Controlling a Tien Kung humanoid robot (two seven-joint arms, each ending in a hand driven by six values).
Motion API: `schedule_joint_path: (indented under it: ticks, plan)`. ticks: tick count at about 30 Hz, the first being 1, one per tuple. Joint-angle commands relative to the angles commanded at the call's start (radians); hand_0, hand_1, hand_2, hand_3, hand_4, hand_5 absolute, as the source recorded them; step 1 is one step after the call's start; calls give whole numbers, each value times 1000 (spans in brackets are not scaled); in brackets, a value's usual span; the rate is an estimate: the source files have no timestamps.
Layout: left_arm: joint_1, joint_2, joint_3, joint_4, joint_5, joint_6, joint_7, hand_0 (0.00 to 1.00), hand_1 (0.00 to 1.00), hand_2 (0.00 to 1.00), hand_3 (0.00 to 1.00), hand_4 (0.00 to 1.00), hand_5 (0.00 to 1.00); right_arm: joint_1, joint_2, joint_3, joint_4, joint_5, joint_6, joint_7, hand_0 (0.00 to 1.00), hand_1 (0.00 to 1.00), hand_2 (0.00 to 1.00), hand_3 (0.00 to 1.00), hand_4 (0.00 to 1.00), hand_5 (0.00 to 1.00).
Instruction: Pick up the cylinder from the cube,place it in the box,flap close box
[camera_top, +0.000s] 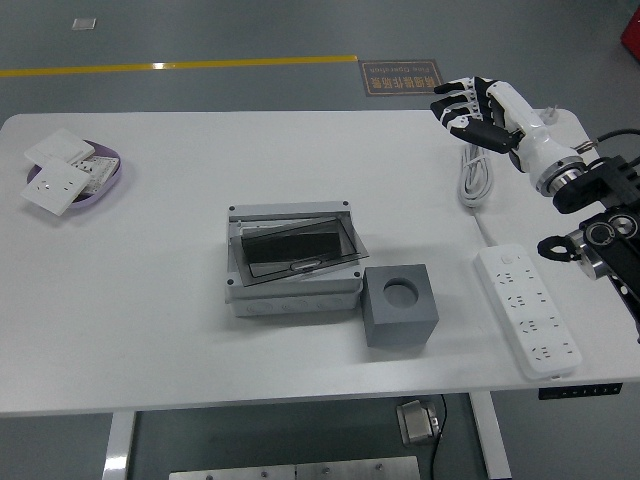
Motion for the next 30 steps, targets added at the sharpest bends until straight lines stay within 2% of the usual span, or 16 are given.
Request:
schedule_joint_path:
  ticks: [2,5,8,12,16,17,22,23,28,30]
  plan:
    - [2,-1,-8,1,8,0,5,567,614,574,598,705,212,-13,27,31,-54,15,-7,28,665,639,664,682,653,389]
    - [5,-4,-20,2,19,0,11,567,614,574,597,703,213,-32,65,75,-133,50,-48,70,666,638,661,683,644,377]
    - [7,-6,-23,4,20,0,13,567,614,574,597,703,213,-44,79,108,-198,76,-86,100,666,638,661,683,644,377]
    - [8,-5,-25,5,20,0,13,567,614,573,597,703,212,-54,82,155,-238,98,-88,128,667,640,659,676,636,375]
    - [9,-3,-23,5,16,0,12,567,614,573,597,703,212,-69,90,217,-241,111,-92,140,667,640,659,676,636,375]
    - [10,-2,-22,5,15,0,12,567,614,574,597,703,210,-74,93,230,-240,112,-94,141,670,645,656,670,627,338]
    - [20,-1,-26,5,30,-1,15,567,614,574,597,703,210,-104,108,283,-211,128,-103,144,670,645,656,670,627,338]
    - [22,0,-26,3,38,-3,16,567,614,574,597,702,210,-109,109,285,-204,133,-103,145,681,655,669,676,676,148]
    - [35,10,-30,5,58,-3,20,567,614,574,597,702,210,-133,111,290,-161,147,-101,146,681,655,669,676,676,148]
    - [38,14,-27,6,55,-2,18,567,614,574,597,702,209,-145,109,294,-137,150,-100,145,676,660,672,676,680,120]
